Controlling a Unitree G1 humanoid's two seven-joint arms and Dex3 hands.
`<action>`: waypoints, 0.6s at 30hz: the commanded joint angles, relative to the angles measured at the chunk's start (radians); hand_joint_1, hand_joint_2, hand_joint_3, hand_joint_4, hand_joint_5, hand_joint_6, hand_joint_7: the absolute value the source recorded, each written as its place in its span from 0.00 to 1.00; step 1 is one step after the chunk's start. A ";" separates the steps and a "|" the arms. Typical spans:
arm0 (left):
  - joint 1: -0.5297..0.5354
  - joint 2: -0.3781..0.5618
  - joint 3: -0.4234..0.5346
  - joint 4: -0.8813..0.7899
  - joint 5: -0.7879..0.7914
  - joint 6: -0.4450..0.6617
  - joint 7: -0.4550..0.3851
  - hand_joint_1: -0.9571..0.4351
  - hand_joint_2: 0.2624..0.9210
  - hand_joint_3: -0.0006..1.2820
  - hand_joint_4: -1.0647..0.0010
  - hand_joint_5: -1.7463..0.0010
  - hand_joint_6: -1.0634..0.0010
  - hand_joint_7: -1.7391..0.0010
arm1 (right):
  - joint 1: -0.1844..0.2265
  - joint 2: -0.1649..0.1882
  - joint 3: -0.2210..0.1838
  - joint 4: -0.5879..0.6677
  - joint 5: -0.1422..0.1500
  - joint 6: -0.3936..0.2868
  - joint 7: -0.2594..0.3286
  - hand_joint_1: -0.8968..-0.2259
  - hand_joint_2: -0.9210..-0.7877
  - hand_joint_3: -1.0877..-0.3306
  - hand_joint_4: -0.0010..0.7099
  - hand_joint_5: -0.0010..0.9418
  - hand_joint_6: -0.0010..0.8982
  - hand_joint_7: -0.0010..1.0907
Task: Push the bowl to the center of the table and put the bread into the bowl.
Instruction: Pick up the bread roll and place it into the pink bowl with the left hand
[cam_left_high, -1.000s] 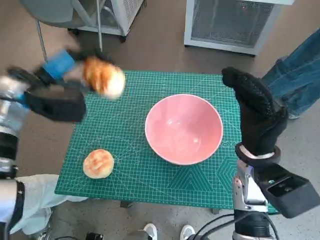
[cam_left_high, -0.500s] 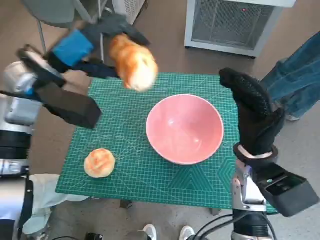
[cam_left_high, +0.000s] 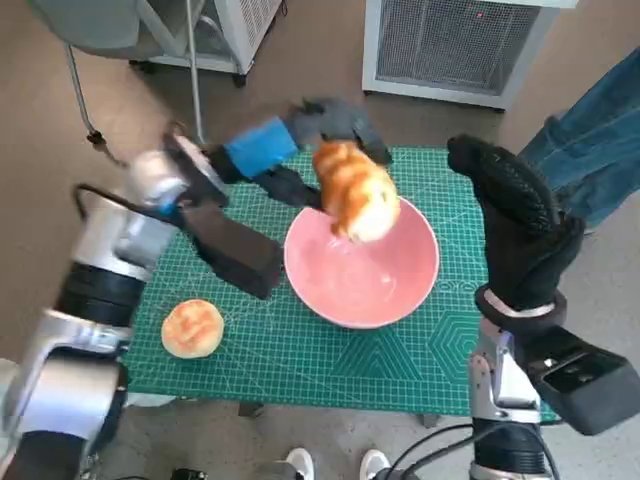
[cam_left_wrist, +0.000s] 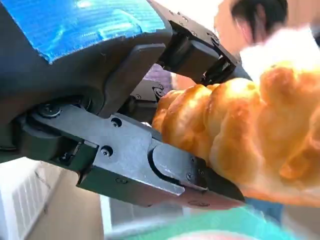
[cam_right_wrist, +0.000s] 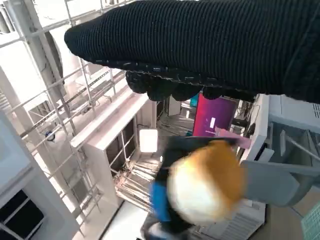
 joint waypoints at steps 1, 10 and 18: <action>-0.044 -0.034 -0.056 0.079 0.067 -0.020 0.039 0.69 1.00 0.05 0.35 0.37 0.39 0.30 | 0.025 -0.002 -0.005 0.001 0.012 0.015 0.003 0.44 0.00 0.43 0.38 0.02 0.00 0.69; -0.072 -0.084 -0.135 0.219 0.147 -0.007 0.055 0.69 1.00 0.05 0.37 0.36 0.38 0.31 | 0.028 -0.001 -0.008 -0.001 0.014 0.013 0.000 0.44 0.00 0.44 0.38 0.02 0.00 0.69; -0.032 -0.084 -0.142 0.232 0.107 0.025 -0.080 0.67 0.92 0.13 0.66 0.54 0.64 0.46 | 0.027 0.001 -0.011 0.001 0.015 0.014 -0.003 0.43 0.00 0.44 0.38 0.02 0.00 0.69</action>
